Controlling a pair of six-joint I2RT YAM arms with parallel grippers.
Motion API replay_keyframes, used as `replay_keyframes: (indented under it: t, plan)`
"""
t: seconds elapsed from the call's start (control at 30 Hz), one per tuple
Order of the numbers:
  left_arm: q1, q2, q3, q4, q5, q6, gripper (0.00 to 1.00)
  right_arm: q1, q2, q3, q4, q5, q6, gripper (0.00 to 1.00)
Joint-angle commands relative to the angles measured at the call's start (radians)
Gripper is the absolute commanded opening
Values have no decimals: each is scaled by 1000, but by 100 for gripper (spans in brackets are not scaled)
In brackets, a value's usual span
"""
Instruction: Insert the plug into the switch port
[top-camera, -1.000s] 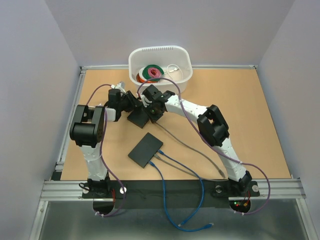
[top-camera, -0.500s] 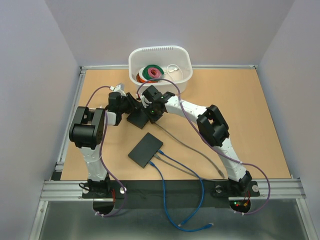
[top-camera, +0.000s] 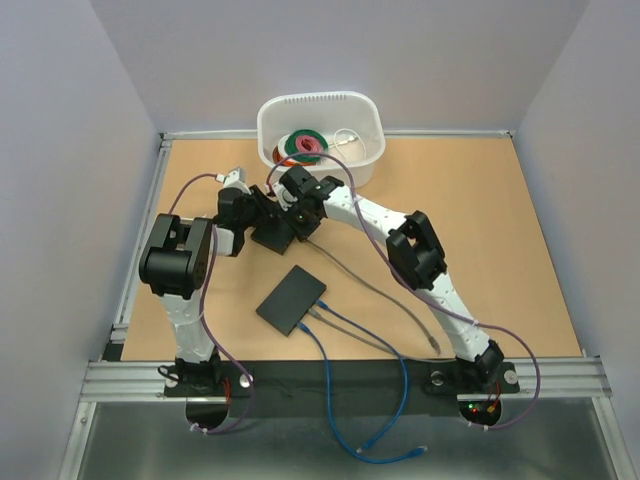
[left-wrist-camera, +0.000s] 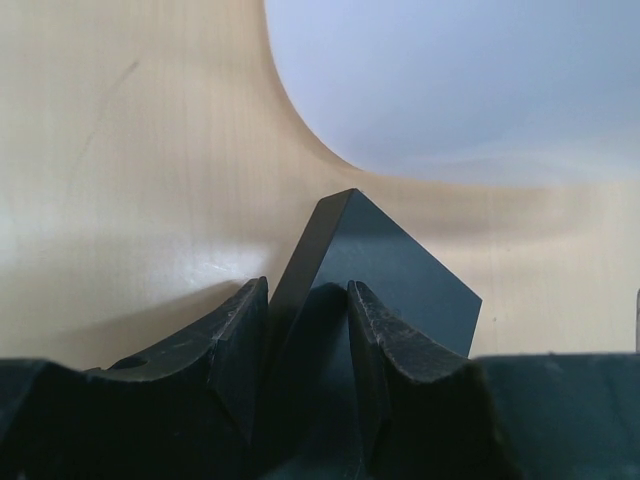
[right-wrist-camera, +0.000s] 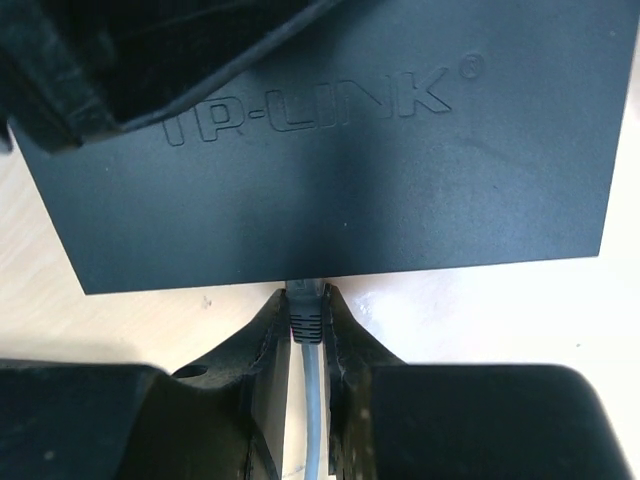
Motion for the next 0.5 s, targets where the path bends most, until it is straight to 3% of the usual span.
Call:
replay_keyframes:
  t: [0.0,0.23,0.33,0.37,0.43,0.47]
  plan:
    - [-111,31,-112,-135,141,-57,46,7,50,168,409,-41,2,1]
    - [-114,-13,-145,-154,98,-73,46,9,61,147,422,-29,-40,1]
    - [-111,-24,-138,-183,72,-100,46,9,21,42,429,12,-100,20]
    - [-111,-28,-135,-196,67,-108,46,9,12,20,432,26,-114,36]
    - [-110,-39,-135,-214,50,-139,46,7,-7,-32,439,60,-151,53]
    - [-108,-42,-138,-216,49,-148,46,6,-11,-43,445,69,-159,55]
